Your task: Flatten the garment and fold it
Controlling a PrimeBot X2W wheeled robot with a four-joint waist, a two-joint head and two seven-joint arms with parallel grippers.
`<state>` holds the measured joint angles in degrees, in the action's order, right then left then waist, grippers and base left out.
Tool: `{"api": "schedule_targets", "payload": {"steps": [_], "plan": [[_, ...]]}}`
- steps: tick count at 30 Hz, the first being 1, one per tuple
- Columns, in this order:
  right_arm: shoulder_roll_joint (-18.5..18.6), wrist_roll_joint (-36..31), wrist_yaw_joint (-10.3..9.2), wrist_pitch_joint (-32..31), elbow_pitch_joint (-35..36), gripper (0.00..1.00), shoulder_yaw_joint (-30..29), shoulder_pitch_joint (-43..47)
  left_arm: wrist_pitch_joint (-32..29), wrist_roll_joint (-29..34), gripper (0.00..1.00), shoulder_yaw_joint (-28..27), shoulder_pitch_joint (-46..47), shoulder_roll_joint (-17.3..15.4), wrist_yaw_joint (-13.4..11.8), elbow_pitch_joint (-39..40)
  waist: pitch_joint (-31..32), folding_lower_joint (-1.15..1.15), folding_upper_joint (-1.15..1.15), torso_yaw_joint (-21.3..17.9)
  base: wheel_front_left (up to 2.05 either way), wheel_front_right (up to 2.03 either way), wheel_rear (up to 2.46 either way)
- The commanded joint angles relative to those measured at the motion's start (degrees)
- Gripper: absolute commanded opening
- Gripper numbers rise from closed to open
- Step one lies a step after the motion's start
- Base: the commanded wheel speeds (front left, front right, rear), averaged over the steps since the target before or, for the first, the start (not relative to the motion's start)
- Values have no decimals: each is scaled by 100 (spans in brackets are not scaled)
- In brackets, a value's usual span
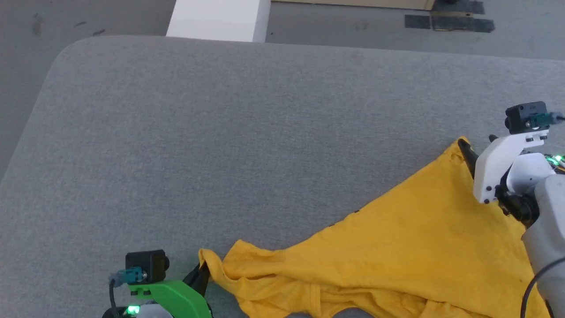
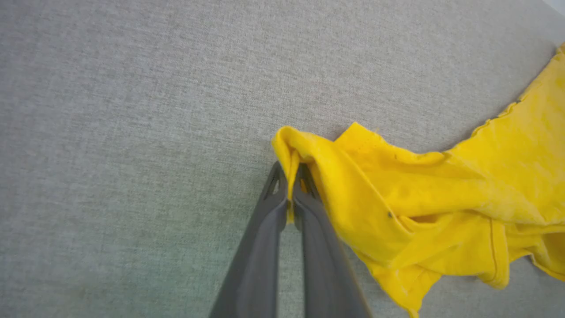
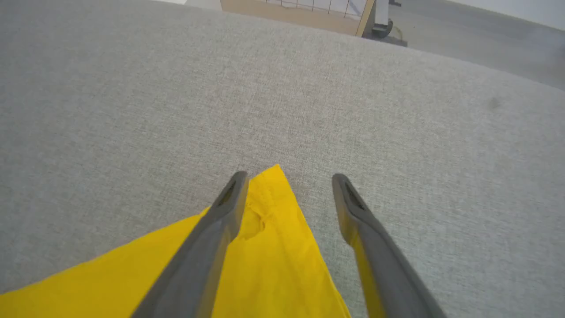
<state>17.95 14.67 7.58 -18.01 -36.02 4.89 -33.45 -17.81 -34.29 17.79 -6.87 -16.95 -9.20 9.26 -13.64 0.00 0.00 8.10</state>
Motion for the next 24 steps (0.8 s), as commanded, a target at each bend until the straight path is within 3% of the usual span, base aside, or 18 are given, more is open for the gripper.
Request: {"api": "schedule_targets", "payload": {"steps": [1, 7, 9, 10, 12, 16, 24], "plan": [[4, -28, -9, -227, -157, 100, -72, -177, 56, -8, 0, 16, 113, 30, 28, -38, -211, 0, 0, 228, 0, 0, 0], [-59, -257, -9, -1104, -600, 100, -118, -520, 145, -24, 0, 61, 228, 101, 74, -165, -340, 0, 0, 350, 0, 0, 0], [-52, -377, -9, -1479, -727, 94, -135, -539, 165, -29, 0, 65, 244, 116, 76, -200, -344, 0, 0, 354, 0, 0, 0], [-53, -456, -9, -1698, -776, 27, -155, -542, 175, -34, 0, 67, 249, 123, 74, -218, -341, 0, 0, 351, 0, 0, 0], [-101, -552, -9, -1955, -756, 0, -195, -525, 190, -43, 0, 65, 249, 133, 68, -243, -317, 0, 0, 325, 0, 0, 0], [-196, -630, -9, -1701, -403, 0, -311, -355, 216, -37, 0, 68, 233, 121, 60, -269, -200, 0, 0, 234, 0, 0, 0], [-359, -203, -9, 462, 633, 0, -335, 601, 218, -42, 0, 26, 87, 30, 0, -277, 299, 0, 0, -63, 0, 0, 0]]}}
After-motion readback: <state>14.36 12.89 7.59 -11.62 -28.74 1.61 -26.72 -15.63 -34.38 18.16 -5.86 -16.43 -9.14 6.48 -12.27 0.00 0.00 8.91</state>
